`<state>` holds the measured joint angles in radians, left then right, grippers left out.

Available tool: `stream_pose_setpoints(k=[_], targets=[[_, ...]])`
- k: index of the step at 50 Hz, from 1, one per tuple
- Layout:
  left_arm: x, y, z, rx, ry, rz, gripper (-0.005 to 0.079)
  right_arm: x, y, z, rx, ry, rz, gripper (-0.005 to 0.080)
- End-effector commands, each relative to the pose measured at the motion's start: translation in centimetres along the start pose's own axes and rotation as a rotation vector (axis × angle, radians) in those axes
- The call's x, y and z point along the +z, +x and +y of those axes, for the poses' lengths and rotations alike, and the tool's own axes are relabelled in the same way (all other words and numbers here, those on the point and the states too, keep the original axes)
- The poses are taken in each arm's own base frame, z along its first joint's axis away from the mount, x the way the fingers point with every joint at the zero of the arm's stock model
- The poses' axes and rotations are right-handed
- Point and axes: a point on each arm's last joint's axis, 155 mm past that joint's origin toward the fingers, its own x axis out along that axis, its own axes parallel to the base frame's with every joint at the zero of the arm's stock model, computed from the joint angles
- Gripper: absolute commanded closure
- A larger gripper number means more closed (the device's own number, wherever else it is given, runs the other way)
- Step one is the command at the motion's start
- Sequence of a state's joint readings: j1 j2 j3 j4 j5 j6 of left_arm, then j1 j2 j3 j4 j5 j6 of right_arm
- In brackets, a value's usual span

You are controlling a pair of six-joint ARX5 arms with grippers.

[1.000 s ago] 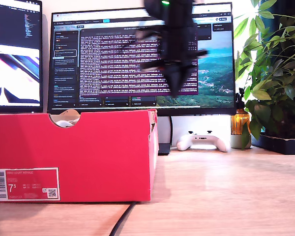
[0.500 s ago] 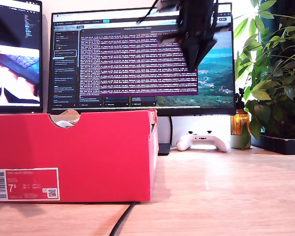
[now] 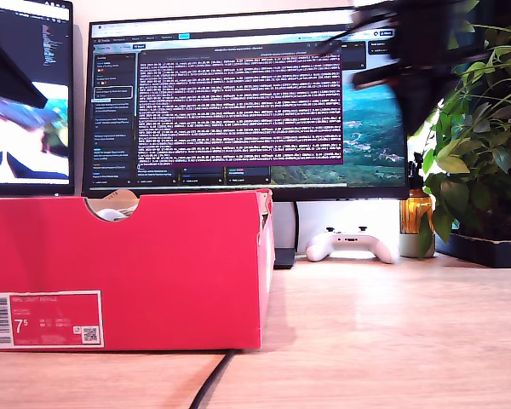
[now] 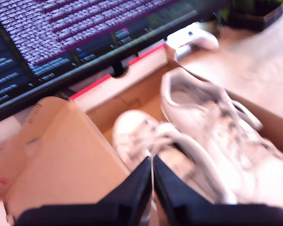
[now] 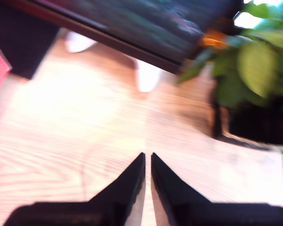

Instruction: Pack the white shoes by picking the first shoe and placing it inside the red shoebox, left side, then picking and rotating the second shoe and placing it in the shoebox

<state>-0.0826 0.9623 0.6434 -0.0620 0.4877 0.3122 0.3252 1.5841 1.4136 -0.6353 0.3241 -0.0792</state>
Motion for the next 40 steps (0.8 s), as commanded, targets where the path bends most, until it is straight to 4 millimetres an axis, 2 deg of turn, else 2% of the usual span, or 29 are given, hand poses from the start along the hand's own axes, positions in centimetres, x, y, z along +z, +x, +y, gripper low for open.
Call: stream_pose_setpoints(k=[1, 9, 21, 29, 35, 40], targets=[[0.8, -0.1, 0.7, 0.017, -0.027, -0.033, 0.0764, -0.8, 0.0, -0.5, -0.011, 0.018, -0.022, 0.0754], [1.3, -0.2, 1.6, 0.045, -0.038, -0.055, 0.0764, -2.6, 0.0, -1.6, -0.035, 0.054, -0.071, 0.0754], [0.7, -0.2, 2.2, 0.077, -0.055, -0.036, 0.0764, -5.2, 0.7, -3.3, -0.083, 0.121, -0.157, 0.0754], [0.4, -0.2, 2.7, 0.105, -0.058, -0.026, 0.0764, -7.7, 1.0, -6.1, -0.147, 0.177, -0.183, 0.0754], [0.3, -0.4, 4.3, 0.197, -0.085, -0.029, 0.0764, -9.3, 0.8, -8.6, -0.202, 0.219, -0.188, 0.0754], [0.0, -0.3, 4.6, 0.215, -0.14, -0.049, 0.0764, -10.0, 0.5, -9.7, -0.218, 0.24, -0.202, 0.0754]])
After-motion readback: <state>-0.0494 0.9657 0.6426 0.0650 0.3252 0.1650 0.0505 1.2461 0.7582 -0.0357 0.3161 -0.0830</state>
